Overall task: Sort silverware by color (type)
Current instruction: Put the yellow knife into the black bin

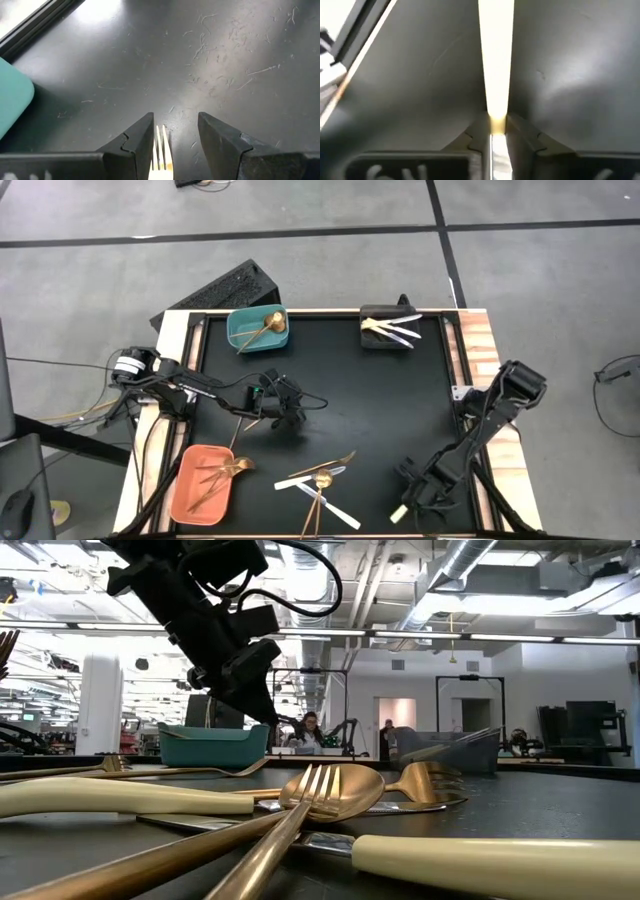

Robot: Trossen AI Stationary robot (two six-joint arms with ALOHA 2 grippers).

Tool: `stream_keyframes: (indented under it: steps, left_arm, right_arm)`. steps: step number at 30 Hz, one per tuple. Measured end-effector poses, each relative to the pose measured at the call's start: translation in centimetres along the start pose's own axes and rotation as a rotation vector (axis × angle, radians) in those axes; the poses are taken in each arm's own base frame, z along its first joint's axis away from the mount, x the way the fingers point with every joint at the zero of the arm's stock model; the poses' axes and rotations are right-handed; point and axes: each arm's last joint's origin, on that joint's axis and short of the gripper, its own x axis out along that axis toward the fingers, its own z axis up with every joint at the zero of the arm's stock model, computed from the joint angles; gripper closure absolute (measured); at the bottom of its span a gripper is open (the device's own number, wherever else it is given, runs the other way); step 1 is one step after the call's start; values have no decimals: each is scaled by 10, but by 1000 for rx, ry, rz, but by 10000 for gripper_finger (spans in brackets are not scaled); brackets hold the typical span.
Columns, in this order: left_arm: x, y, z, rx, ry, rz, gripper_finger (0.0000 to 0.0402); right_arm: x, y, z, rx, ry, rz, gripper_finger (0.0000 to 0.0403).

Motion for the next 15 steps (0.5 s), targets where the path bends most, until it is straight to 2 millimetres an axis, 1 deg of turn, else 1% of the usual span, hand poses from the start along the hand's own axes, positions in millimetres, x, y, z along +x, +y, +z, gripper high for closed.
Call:
stream_keyframes:
  steps: [3, 5, 8, 11, 15]
  left_arm:
    - [0, 0, 0, 0, 0, 0, 259]
    - [0, 0, 0, 0, 0, 0, 259]
    - [0, 0, 0, 1, 0, 0, 259]
    - [0, 0, 0, 1, 0, 0, 259]
    - [0, 0, 0, 1, 0, 0, 259]
  right_arm:
    - [-1, -14, 1, 92, -1, 2, 360]
    - [-3, -22, 2, 122, -2, -3, 375]
    - [-5, -32, 1, 154, -6, -33, 377]
    - [-14, -42, -1, 182, -25, -93, 374]
    - [-31, -56, -14, 233, 12, -272, 371]
